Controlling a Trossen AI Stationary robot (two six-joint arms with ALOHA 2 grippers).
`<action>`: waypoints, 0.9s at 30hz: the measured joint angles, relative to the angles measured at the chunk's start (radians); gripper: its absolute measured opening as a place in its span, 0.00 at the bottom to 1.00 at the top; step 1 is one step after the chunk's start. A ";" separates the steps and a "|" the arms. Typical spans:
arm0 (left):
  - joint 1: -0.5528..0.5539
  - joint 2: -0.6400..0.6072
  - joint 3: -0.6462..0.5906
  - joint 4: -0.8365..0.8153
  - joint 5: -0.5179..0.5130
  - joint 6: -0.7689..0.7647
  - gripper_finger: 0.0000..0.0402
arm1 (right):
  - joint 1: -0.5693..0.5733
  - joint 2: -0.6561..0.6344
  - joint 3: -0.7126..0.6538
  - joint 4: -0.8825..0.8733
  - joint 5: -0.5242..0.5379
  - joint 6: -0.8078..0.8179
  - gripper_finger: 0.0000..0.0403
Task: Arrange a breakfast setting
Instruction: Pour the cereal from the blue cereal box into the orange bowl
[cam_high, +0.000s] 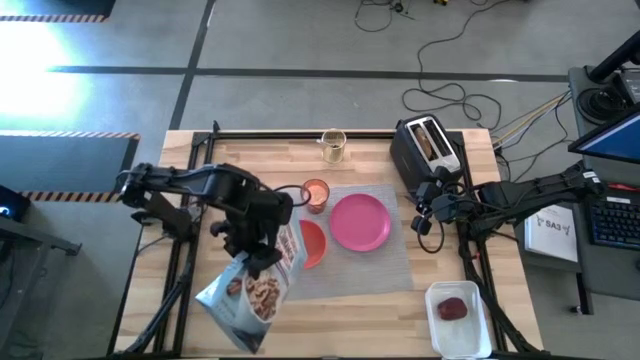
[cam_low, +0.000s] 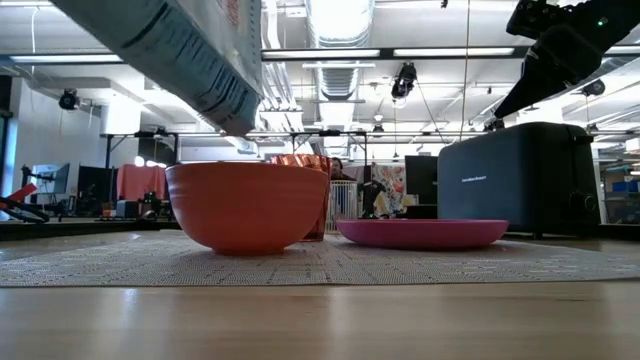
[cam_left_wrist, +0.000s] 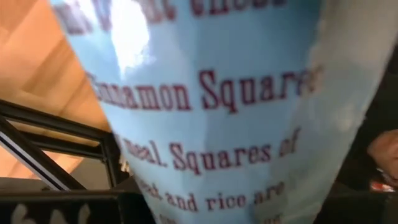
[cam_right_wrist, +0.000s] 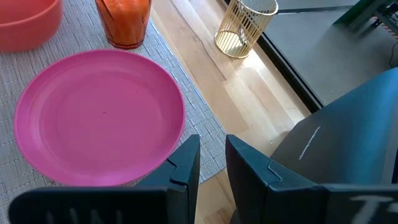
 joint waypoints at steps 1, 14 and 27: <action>0.011 0.000 0.000 0.000 0.015 0.000 0.37 | 0.000 0.000 0.000 0.000 0.000 0.000 0.17; 0.102 0.000 -0.013 0.000 0.090 0.006 0.37 | 0.000 0.000 0.000 0.000 0.000 0.000 0.17; 0.132 -0.001 -0.139 0.000 0.207 0.061 0.37 | 0.000 0.000 0.000 0.000 0.000 0.000 0.17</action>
